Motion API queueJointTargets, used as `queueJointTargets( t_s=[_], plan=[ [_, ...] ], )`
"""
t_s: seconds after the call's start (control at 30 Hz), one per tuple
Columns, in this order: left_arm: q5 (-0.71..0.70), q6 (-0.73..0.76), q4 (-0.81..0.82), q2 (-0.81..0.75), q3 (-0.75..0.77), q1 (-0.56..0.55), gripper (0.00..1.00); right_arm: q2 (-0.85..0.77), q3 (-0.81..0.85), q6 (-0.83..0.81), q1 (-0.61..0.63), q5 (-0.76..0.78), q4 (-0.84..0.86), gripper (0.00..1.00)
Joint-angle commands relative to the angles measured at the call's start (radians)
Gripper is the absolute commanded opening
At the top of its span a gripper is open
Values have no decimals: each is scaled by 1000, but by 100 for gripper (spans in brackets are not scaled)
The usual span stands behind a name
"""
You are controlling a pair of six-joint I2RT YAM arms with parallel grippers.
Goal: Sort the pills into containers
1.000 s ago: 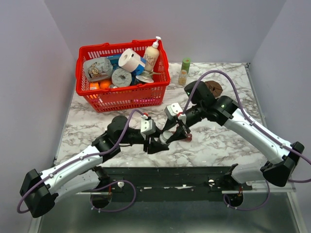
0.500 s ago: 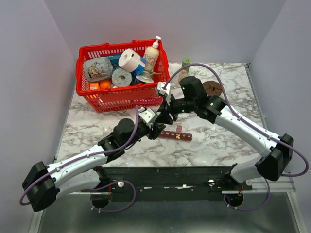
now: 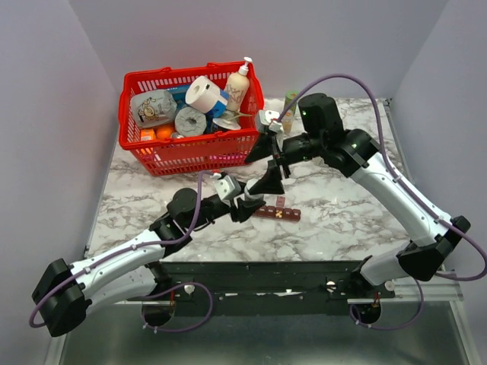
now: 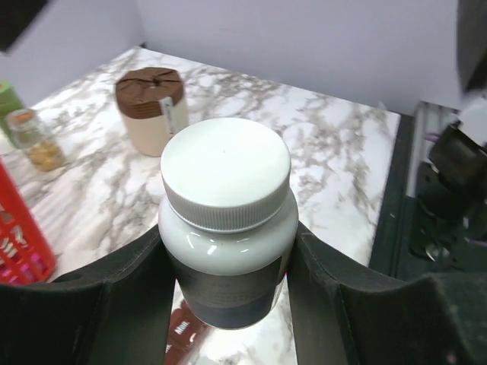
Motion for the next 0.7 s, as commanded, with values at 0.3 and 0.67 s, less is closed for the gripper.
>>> queueJointTargets(
  t_s=[0.3,0.67],
  plan=[
    [574,53,-215,6,103,35,0,-55,-80,-1189,-16,-316,-731,98],
    [625,108,-318,76,183,37,0,12,-67,-1116,-4,-341,-739,88]
  ],
)
